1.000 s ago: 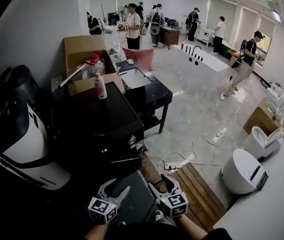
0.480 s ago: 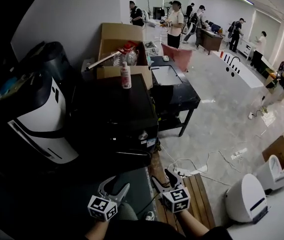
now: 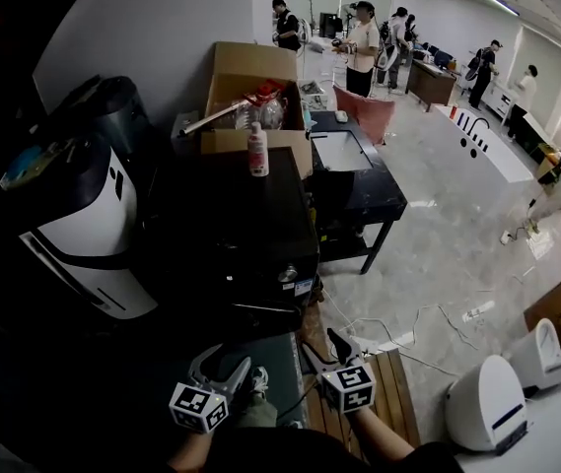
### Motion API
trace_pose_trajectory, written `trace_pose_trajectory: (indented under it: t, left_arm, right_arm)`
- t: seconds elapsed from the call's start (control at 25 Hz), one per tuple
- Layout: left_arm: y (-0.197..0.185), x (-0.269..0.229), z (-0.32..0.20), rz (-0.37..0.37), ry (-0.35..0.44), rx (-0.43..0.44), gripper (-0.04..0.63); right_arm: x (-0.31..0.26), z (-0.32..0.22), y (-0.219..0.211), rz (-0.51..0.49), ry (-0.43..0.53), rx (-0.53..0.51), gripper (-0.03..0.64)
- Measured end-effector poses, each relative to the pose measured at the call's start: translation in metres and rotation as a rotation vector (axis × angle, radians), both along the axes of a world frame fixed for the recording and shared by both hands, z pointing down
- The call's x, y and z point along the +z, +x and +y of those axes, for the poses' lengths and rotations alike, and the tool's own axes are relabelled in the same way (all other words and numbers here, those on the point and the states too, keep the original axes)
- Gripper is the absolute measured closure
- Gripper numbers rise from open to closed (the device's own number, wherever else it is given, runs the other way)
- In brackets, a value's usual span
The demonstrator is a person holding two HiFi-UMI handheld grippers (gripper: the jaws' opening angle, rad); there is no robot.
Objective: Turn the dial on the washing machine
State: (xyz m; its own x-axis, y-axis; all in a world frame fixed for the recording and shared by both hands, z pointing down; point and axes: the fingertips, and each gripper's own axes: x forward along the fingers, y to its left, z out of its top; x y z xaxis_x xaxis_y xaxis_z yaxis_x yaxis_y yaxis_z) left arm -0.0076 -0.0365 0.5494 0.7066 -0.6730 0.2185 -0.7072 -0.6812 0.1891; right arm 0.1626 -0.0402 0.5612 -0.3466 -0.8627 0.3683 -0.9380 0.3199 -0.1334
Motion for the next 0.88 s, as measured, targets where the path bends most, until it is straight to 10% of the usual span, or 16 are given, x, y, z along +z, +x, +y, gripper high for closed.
trace_pose_trajectory:
  t: [0.88]
  left_arm:
    - [-0.026,0.009,-0.131,0.016,-0.015,-0.021,0.379]
  right_arm:
    - [0.047,-0.156,-0.02,0.142,-0.081,-0.052,0.367]
